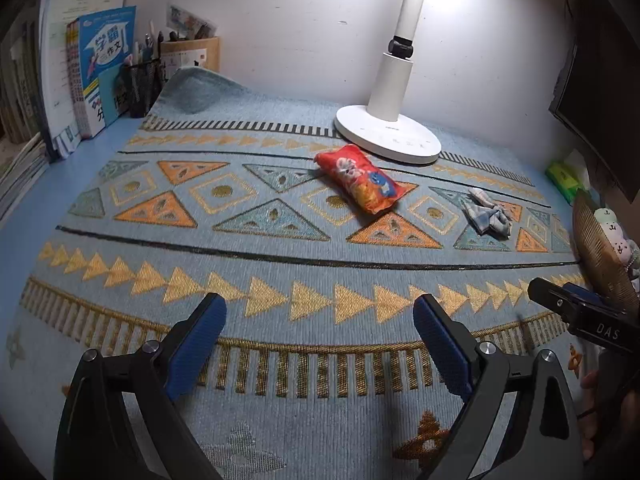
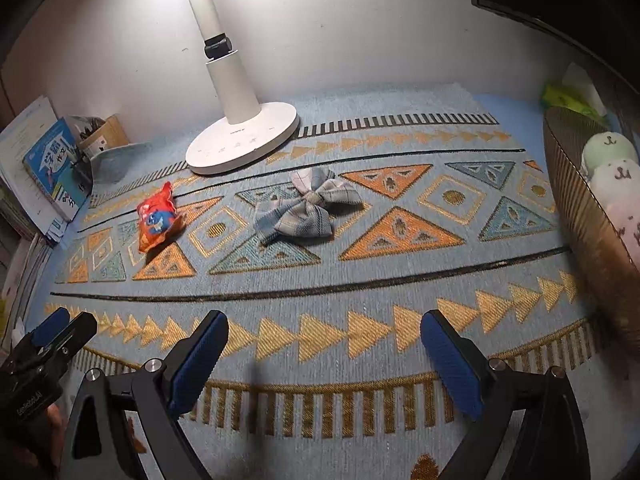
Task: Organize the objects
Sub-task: 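Grasp the red snack bag with left tool while right tool grasps the plaid bow, then carry the snack bag and plaid bow to the amber bowl and open both tools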
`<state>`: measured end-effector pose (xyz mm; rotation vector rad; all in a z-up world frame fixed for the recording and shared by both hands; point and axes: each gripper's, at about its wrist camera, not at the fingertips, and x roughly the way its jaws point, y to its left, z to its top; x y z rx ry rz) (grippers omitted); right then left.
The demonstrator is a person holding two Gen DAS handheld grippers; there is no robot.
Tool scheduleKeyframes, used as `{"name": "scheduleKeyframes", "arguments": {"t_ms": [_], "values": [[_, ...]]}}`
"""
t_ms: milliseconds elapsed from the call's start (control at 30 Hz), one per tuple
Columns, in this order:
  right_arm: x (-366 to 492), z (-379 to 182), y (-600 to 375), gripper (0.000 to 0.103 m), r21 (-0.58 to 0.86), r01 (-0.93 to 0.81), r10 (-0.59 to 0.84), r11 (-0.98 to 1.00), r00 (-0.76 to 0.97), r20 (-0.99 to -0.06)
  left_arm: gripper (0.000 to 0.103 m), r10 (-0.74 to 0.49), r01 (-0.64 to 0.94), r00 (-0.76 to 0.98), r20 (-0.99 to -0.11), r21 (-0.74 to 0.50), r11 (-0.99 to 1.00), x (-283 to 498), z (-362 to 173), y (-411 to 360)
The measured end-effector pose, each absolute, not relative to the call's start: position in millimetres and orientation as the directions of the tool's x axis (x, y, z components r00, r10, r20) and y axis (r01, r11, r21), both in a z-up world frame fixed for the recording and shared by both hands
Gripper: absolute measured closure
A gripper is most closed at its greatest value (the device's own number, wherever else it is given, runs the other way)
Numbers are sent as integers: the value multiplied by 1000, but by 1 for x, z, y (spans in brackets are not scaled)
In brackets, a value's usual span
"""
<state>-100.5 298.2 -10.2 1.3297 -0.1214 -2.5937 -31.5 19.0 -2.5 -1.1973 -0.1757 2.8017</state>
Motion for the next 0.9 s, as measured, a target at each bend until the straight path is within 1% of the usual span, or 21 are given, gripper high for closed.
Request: {"name": "scheduleKeyframes", "arguments": {"t_ms": [100, 167, 200, 267, 300, 400, 533, 600, 633, 667, 700, 733, 767, 800, 833, 900], "values": [[-124, -4, 295, 6, 227, 121, -256, -966, -556, -791, 8, 135, -53, -698, -703, -137, -989, -49, 10, 22], [-138, -3, 289, 7, 216, 117, -244, -969, -571, -784, 8, 146, -50, -700, -699, -156, -987, -66, 17, 23], [-145, -4, 286, 9, 212, 116, -240, -970, -574, -783, 8, 142, -39, -700, -700, -161, -986, -77, 18, 24], [-155, -7, 281, 28, 231, 114, -254, -966, -574, -779, 8, 148, -37, -688, -711, -169, -985, -101, 15, 29], [-160, -11, 279, 29, 235, 105, -253, -966, -566, -785, 8, 157, -37, -677, -719, -179, -983, -113, 11, 32], [-171, -20, 276, 29, 254, 85, -257, -963, -555, -791, 9, 163, -18, -670, -724, -204, -979, -140, 0, 37], [-182, -21, 265, 29, 204, 83, -213, -976, -582, -785, 9, 165, -8, -654, -739, -212, -977, -161, -10, 45], [-185, -22, 257, 29, 149, 87, -171, -985, -599, -783, 10, 151, -12, -651, -744, -189, -982, -165, -12, 51], [-185, -22, 254, 32, 125, 94, -157, -988, -597, -787, 18, 146, -18, -644, -751, -176, -984, -167, -14, 54], [-185, -21, 251, 45, 115, 107, -156, -988, -599, -785, 24, 151, -29, -632, -760, -171, -985, -169, -16, 56], [-183, -21, 249, 54, 102, 113, -150, -988, -603, -783, 29, 136, -36, -638, -758, -147, -988, -169, -16, 59], [-182, -20, 247, 67, 90, 116, -143, -989, -611, -779, 37, 151, -54, -637, -756, -151, -987, -168, -16, 61], [-181, -21, 248, 70, 98, 125, -154, -987, -609, -778, 43, 159, -65, -639, -752, -154, -986, -168, -15, 62], [-180, -20, 248, 71, 106, 129, -163, -986, -611, -775, 50, 174, -75, -638, -750, -164, -984, -167, -15, 62], [-180, -20, 251, 73, 122, 132, -178, -984, -611, -771, 56, 182, -75, -639, -747, -175, -982, -167, -14, 60], [-178, -19, 255, 76, 184, 158, -242, -970, -609, -755, 62, 217, -82, -641, -736, -215, -973, -166, -14, 54]]}}
